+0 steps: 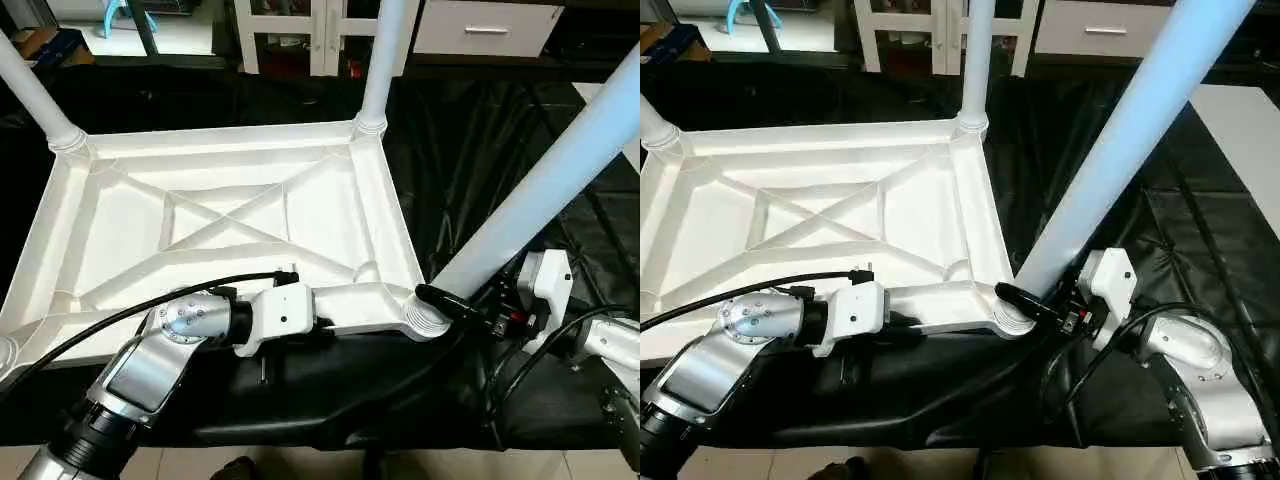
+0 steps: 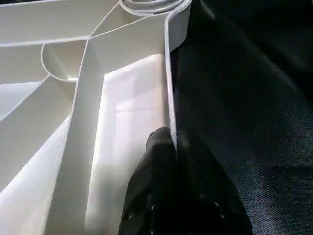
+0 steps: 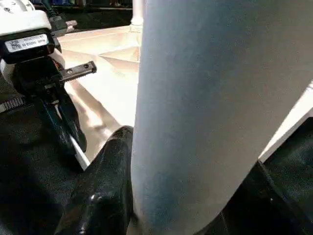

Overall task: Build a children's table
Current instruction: Insert table leg to table base

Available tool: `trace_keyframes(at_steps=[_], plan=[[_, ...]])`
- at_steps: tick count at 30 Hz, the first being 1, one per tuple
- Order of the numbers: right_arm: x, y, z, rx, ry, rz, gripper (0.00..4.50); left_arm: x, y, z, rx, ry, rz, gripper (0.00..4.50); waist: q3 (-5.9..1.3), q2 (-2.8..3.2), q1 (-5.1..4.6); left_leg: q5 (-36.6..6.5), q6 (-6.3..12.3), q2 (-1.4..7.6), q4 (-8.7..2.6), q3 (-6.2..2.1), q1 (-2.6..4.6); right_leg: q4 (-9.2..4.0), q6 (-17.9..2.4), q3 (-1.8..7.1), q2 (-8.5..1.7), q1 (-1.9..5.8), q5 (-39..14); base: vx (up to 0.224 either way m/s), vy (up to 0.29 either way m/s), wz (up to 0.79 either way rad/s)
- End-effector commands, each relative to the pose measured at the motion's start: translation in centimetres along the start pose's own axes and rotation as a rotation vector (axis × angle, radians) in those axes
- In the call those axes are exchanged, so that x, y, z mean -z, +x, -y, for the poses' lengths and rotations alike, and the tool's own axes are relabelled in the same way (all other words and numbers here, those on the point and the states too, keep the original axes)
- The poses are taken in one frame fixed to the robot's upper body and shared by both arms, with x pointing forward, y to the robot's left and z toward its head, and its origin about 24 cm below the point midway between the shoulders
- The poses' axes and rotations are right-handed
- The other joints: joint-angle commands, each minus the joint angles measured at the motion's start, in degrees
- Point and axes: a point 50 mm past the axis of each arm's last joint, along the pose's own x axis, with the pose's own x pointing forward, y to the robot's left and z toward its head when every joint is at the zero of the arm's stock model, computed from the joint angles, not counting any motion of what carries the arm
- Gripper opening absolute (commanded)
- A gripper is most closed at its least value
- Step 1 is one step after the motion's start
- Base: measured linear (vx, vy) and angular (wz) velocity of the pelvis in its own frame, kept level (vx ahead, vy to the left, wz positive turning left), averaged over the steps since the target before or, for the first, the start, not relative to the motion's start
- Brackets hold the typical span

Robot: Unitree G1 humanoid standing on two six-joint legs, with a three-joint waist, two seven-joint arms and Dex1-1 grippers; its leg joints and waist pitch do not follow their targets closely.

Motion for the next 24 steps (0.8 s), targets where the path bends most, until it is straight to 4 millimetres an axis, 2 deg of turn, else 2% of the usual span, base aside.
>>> trace_keyframes(at_steps=[1, 7, 11, 15, 16, 17, 18, 19, 20, 21, 22, 23, 24], plan=[[7.6, 0.3, -5.3, -0.204, 0.134, -0.386, 1.85, -0.2, 1.6, 0.9, 0.045, -0.001, 0.021, 0.00, 0.37, 0.20, -0.03, -26.06, -0.04, 0.88, -4.23, -0.30, -0.59, -5.02, -6.40, 0.54, -1.12, -0.26, -28.87, 0.000, 0.000, 0.00], [7.9, 0.3, -4.1, -0.103, 0.156, -0.354, 1.85, -0.1, 1.6, 1.0, 0.057, 0.003, 0.005, 0.00, 0.20, 0.26, -0.14, -26.68, -0.31, 0.88, -4.23, -0.29, -0.49, -4.95, -6.81, 0.50, -1.07, -0.26, -28.13, 0.000, 0.000, 0.00], [7.9, 1.2, -2.3, 0.025, 0.154, -0.351, 1.86, 0.5, 1.7, 0.7, 0.037, 0.010, -0.058, 0.00, 0.17, 0.22, -0.28, -26.83, -0.45, 0.80, -4.26, -0.33, -0.62, -4.88, -6.88, 0.42, -1.03, -0.19, -28.15, 0.000, 0.000, 0.00], [8.1, 1.9, -1.8, 0.096, 0.158, -0.361, 1.87, 0.5, 1.9, 0.2, 0.012, 0.004, -0.087, 0.00, 0.36, 0.27, -0.58, -29.68, -1.29, 0.71, -4.47, -0.76, -0.31, -5.41, -5.31, 0.26, -1.22, -0.65, -33.96, 0.000, 0.000, 0.00], [8.3, 2.4, -1.4, 0.158, 0.156, -0.374, 1.88, 0.4, 2.2, -0.3, -0.036, -0.026, -0.110, 0.00, 0.51, -0.14, -0.67, -30.74, -1.27, 0.70, -4.56, -0.93, -0.37, -5.53, -4.62, 0.26, -1.27, -0.78, -35.92, 0.000, 0.000, 0.00], [8.3, 2.4, -1.4, 0.158, 0.156, -0.374, 1.88, 0.4, 2.2, -0.3, -0.036, -0.026, -0.110, 0.00, 0.62, 0.03, -0.76, -31.53, -1.47, 0.68, -4.64, -0.98, -0.28, -5.65, -4.36, 0.26, -1.28, -0.94, -37.18, 0.000, 0.000, 0.00], [8.5, 2.7, -1.1, 0.212, 0.159, -0.380, 1.89, 0.2, 2.5, -0.7, -0.070, -0.054, -0.119, 0.00, 0.76, -0.03, -0.97, -33.42, -1.44, 0.55, -4.69, -1.28, -0.10, -6.04, -3.56, -0.04, -1.27, -1.12, -39.79, -0.054, 0.017, -0.06], [8.5, 2.7, -1.1, 0.212, 0.159, -0.380, 1.90, 0.2, 2.5, -0.7, -0.070, -0.054, -0.119, 0.00, 0.70, 0.08, -1.15, -33.84, -1.61, 0.56, -4.73, -1.35, -0.01, -6.09, -3.45, -0.10, -1.32, -1.12, -40.26, -0.056, 0.029, -0.09], [8.7, 3.1, -0.7, 0.292, 0.164, -0.388, 1.90, 0.0, 3.1, -0.9, -0.107, -0.088, -0.137, 0.00, 0.76, 0.23, -1.29, -34.82, -1.54, 0.47, -4.87, -1.62, 0.01, -6.30, -3.34, -0.49, -1.34, -0.95, -40.16, -0.056, 0.029, -0.09], [8.9, 3.5, -0.3, 0.364, 0.169, -0.390, 1.90, -0.4, 3.6, -1.2, -0.141, -0.111, -0.146, 0.00, 0.85, 0.48, -1.49, -35.34, -2.05, 0.56, -4.94, -1.60, 0.26, -6.15, -3.98, -0.67, -1.40, -1.04, -37.73, -0.056, 0.036, -0.07], [9.2, 4.0, 0.3, 0.470, 0.201, -0.381, 1.91, -1.0, 4.6, -1.3, -0.186, -0.169, -0.147, 0.00, 1.19, 0.45, -1.95, -36.16, -2.42, 0.58, -5.10, -1.67, 0.32, -6.14, -4.66, -1.27, -1.31, -0.87, -35.73, -0.075, 0.040, -0.05], [9.3, 4.3, 0.7, 0.537, 0.226, -0.376, 1.91, -1.4, 5.2, -1.4, -0.213, -0.208, -0.147, 0.00, 1.19, 0.56, -1.84, -36.61, -2.23, 0.45, -5.12, -1.73, 0.47, -6.31, -4.59, -1.67, -1.34, -0.66, -35.38, -0.075, 0.040, -0.05], [9.5, 4.7, 1.0, 0.600, 0.246, -0.370, 1.92, -2.1, 6.0, -1.5, -0.251, -0.257, -0.136, 0.00, 1.02, 0.65, -1.95, -36.95, -1.91, 0.56, -5.29, -1.89, 0.68, -6.13, -4.68, -2.05, -1.49, -0.14, -33.44, -0.085, 0.056, -0.09]])
